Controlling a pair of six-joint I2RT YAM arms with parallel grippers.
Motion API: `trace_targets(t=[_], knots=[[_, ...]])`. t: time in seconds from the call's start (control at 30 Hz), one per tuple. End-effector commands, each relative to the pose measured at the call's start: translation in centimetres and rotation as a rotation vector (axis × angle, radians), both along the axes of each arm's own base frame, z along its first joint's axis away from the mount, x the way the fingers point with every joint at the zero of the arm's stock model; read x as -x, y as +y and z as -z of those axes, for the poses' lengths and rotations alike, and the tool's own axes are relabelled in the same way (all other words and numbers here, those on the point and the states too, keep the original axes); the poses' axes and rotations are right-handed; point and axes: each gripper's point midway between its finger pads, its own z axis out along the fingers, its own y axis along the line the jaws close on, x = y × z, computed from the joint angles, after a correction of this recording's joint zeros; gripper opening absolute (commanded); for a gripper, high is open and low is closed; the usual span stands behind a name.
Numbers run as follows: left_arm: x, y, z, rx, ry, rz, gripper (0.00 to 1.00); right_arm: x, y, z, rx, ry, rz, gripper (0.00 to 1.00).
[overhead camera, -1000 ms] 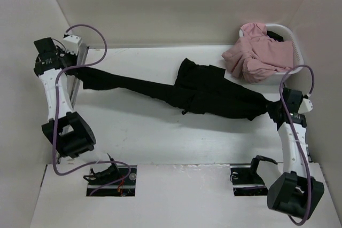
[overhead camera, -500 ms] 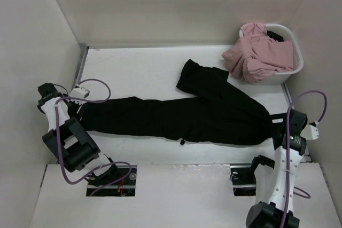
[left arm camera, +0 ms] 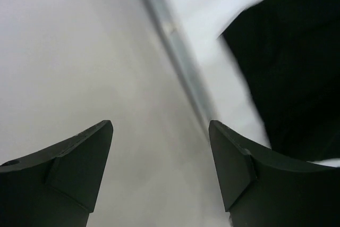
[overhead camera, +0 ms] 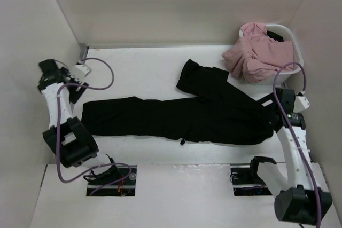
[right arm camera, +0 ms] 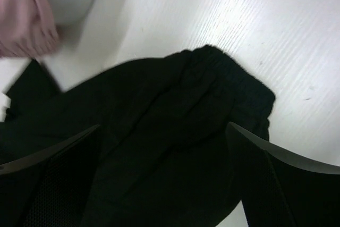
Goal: Fold and stack the trousers
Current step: Flatten the trousers out
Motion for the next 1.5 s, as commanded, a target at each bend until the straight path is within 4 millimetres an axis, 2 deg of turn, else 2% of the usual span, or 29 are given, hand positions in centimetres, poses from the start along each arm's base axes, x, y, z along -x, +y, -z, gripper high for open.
trace_targets(t=[0.0,0.1,0.17,0.27,0.33,0.37,0.47,0.53,0.6,0.67,0.77,0.93,0.97,1.03,1.13,1.17,1.2,1.23,1.3,1.4,1.47], knots=[[-3.9,-5.8,3.4,0.100,0.059,0.090,0.72,-2.5,0.4,1.0,0.034,0.013,-0.056,1.00],[-7.7,-10.4,3.9,0.102,0.066,0.167,0.71,-3.3,0.6,1.9,0.025,0.029,-0.069,1.00],[-11.8,-14.8,2.3,0.142,-0.010,0.231,0.73,-3.5,0.7,2.8,0.016,0.042,-0.071,1.00],[-19.3,-24.0,-1.4,0.308,-0.139,0.301,0.74,-4.0,0.5,4.0,0.001,0.044,-0.055,1.00],[-23.0,-31.0,-2.9,0.463,-0.179,0.358,0.74,-4.3,-0.1,4.6,0.005,0.049,-0.040,1.00],[-24.2,-34.4,-3.3,0.533,-0.190,0.397,0.74,-4.6,-0.5,4.9,0.007,0.053,-0.030,1.00],[-25.7,-43.4,-2.8,0.666,-0.179,0.531,0.77,-5.2,-1.0,6.1,-0.010,0.059,-0.011,1.00],[-25.9,-48.1,-1.6,0.703,-0.175,0.601,0.78,-5.7,-1.2,7.2,-0.025,0.072,-0.005,1.00],[-26.1,-51.4,0.0,0.731,-0.180,0.632,0.79,-6.1,-1.2,8.3,-0.036,0.096,-0.008,1.00],[-26.1,-53.4,1.8,0.764,-0.172,0.630,0.80,-6.6,-1.1,9.4,-0.046,0.124,-0.013,1.00],[-26.4,-54.1,4.7,0.758,-0.141,0.586,0.79,-7.1,-1.0,10.2,-0.061,0.144,-0.011,1.00],[-26.6,-52.4,10.4,0.644,-0.094,0.488,0.74,-7.4,-0.6,11.0,-0.091,0.149,-0.013,1.00],[-26.1,-52.2,11.3,0.637,-0.070,0.481,0.70,-7.4,-0.6,11.3,-0.100,0.150,-0.014,0.95],[-24.7,-52.4,12.3,0.635,-0.027,0.488,0.54,-7.1,-0.2,11.6,-0.117,0.147,-0.019,0.70],[-22.7,-52.4,12.5,0.628,-0.002,0.517,0.16,-6.6,0.0,11.5,-0.123,0.121,-0.016,0.44],[-22.4,-52.1,12.1,0.623,-0.011,0.513,0.07,-6.3,0.1,11.4,-0.124,0.112,-0.017,0.35],[-22.3,-51.2,11.6,0.609,-0.020,0.495,0.01,-6.2,0.1,11.2,-0.126,0.102,-0.019,0.25],[-22.4,-50.0,10.8,0.586,-0.043,0.468,0.00,-5.9,0.2,10.9,-0.124,0.096,-0.028,0.15],[-23.4,-45.9,8.0,0.539,-0.122,0.399,0.00,-5.3,0.3,10.5,-0.113,0.085,-0.043,0.03],[-24.4,-37.4,2.2,0.480,-0.268,0.288,0.00,-4.1,0.6,10.1,-0.088,0.082,-0.077,0.00],[-23.2,-32.9,-1.0,0.419,-0.322,0.264,0.00,-3.2,0.9,9.9,-0.077,0.080,-0.094,0.00]])
